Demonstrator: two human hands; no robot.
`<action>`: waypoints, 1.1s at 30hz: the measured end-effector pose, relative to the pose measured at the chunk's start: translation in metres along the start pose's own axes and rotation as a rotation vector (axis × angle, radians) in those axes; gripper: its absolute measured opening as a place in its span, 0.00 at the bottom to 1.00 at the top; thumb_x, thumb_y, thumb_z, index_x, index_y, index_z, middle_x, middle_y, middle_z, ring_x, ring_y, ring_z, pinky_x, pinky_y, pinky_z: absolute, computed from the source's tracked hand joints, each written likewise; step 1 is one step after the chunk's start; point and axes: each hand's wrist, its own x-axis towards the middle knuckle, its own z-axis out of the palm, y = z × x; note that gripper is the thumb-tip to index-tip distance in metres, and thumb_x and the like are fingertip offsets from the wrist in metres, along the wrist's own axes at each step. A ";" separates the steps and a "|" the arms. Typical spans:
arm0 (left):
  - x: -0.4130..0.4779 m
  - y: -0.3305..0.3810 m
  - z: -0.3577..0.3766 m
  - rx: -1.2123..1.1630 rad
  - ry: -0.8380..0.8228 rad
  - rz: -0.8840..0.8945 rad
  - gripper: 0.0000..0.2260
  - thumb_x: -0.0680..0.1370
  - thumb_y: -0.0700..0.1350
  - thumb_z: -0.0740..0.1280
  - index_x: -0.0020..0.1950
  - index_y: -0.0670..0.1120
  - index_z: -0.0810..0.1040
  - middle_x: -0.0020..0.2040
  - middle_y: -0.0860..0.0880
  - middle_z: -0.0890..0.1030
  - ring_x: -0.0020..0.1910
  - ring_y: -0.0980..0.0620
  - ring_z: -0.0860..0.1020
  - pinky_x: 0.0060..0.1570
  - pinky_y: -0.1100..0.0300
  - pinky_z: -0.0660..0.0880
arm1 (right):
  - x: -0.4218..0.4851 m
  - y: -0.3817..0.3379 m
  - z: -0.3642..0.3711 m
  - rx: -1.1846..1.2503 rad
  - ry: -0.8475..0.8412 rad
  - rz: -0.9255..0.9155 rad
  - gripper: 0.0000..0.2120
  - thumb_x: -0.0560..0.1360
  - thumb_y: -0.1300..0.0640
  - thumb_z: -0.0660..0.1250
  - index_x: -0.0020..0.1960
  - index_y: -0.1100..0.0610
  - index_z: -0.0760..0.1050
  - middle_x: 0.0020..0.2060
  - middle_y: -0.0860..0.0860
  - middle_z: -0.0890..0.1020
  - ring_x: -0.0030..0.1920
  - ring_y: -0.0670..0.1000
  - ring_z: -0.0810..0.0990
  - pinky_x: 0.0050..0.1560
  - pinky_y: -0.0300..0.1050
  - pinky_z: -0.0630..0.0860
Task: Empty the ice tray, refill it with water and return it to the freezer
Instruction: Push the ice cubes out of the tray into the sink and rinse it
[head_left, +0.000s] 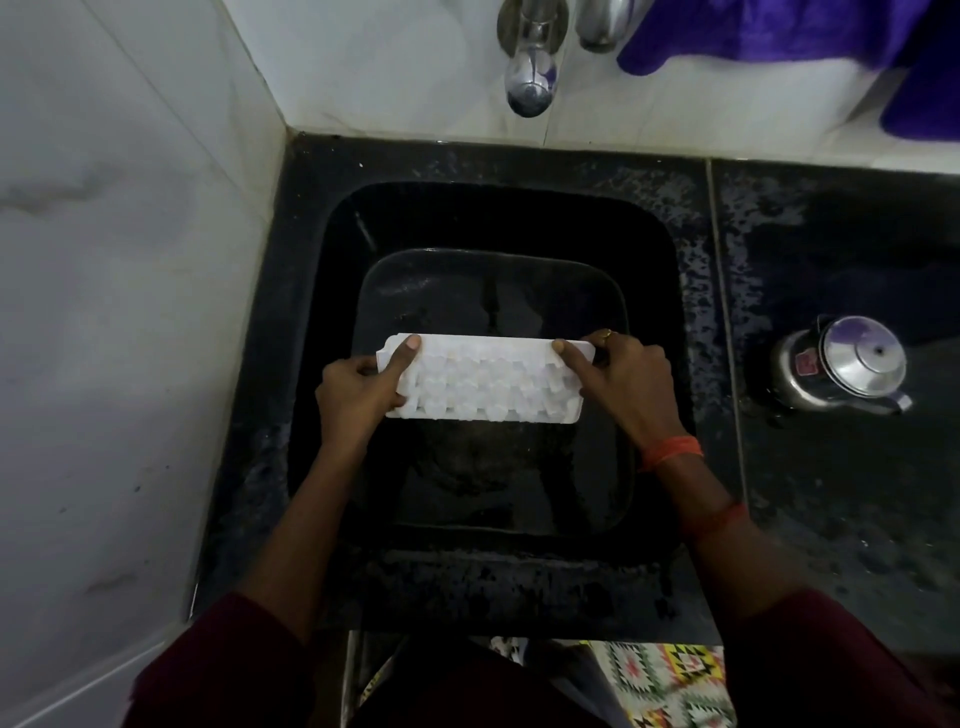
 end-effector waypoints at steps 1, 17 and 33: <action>0.000 0.000 -0.001 0.010 0.007 -0.004 0.27 0.70 0.67 0.75 0.33 0.41 0.80 0.27 0.46 0.83 0.30 0.55 0.84 0.41 0.60 0.79 | 0.000 -0.001 -0.001 0.007 -0.003 0.011 0.32 0.73 0.26 0.58 0.50 0.53 0.83 0.40 0.53 0.86 0.45 0.59 0.84 0.49 0.55 0.81; 0.005 0.011 -0.003 -0.375 -0.003 0.005 0.24 0.71 0.62 0.77 0.44 0.39 0.83 0.39 0.41 0.86 0.38 0.45 0.87 0.43 0.53 0.84 | -0.004 -0.020 -0.016 0.434 0.054 0.088 0.14 0.75 0.42 0.73 0.53 0.51 0.82 0.40 0.46 0.86 0.45 0.40 0.85 0.54 0.41 0.80; 0.024 0.019 0.007 -0.568 0.082 -0.122 0.14 0.80 0.47 0.71 0.64 0.44 0.78 0.54 0.48 0.83 0.51 0.50 0.82 0.49 0.52 0.81 | 0.011 -0.027 -0.012 0.963 -0.023 0.226 0.17 0.75 0.72 0.70 0.63 0.65 0.75 0.59 0.57 0.82 0.58 0.48 0.83 0.59 0.43 0.81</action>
